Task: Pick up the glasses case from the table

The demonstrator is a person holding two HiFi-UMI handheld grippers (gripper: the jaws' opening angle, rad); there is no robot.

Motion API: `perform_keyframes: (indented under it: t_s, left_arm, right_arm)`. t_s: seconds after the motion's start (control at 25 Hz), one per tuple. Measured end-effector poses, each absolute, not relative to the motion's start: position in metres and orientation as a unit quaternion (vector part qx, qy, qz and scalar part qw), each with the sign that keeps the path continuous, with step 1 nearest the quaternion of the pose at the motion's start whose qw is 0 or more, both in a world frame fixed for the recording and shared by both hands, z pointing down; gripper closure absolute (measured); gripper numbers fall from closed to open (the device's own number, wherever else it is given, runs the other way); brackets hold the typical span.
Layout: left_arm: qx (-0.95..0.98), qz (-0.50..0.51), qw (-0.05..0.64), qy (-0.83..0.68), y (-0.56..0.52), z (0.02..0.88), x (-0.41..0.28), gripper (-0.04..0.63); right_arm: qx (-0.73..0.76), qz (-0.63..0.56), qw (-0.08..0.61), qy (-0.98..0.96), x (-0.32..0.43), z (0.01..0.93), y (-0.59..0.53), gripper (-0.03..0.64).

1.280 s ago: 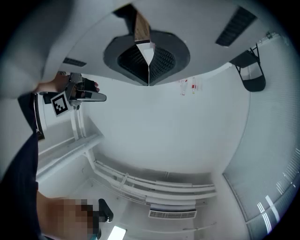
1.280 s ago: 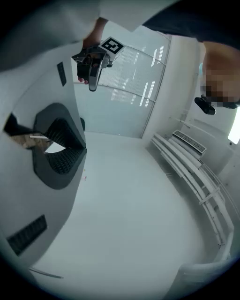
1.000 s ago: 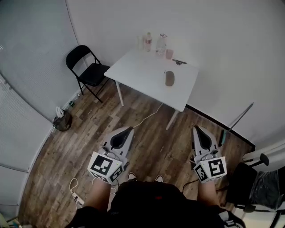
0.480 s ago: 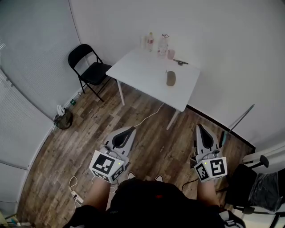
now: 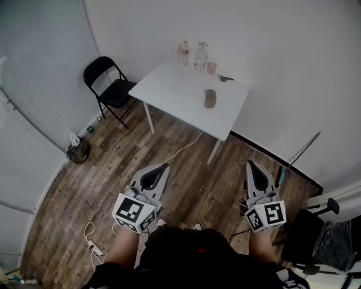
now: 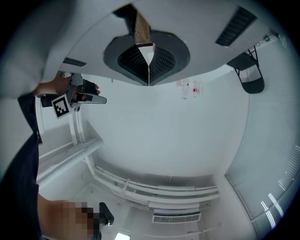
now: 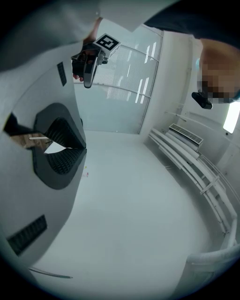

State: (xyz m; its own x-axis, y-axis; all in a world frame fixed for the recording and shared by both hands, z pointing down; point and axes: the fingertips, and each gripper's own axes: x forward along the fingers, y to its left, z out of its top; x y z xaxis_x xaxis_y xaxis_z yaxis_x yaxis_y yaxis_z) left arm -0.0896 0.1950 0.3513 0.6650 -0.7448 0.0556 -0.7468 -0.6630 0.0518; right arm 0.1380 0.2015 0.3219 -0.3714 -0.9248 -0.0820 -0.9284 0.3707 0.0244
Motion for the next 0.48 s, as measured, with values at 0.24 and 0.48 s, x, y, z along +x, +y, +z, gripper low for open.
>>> perform_keyframes:
  t_s: [0.24, 0.48]
  left_arm:
    - [0.902, 0.009, 0.056, -0.428, 0.201, 0.360, -0.058, 0.572]
    - [0.893, -0.007, 0.089, -0.440, 0.198, 0.360, -0.045, 0.572]
  right_arm:
    - [-0.540, 0.009, 0.031, 0.841, 0.173, 0.340, 0.199, 0.595]
    - [-0.527, -0.004, 0.040, 0.849, 0.193, 0.349, 0.194, 0.595]
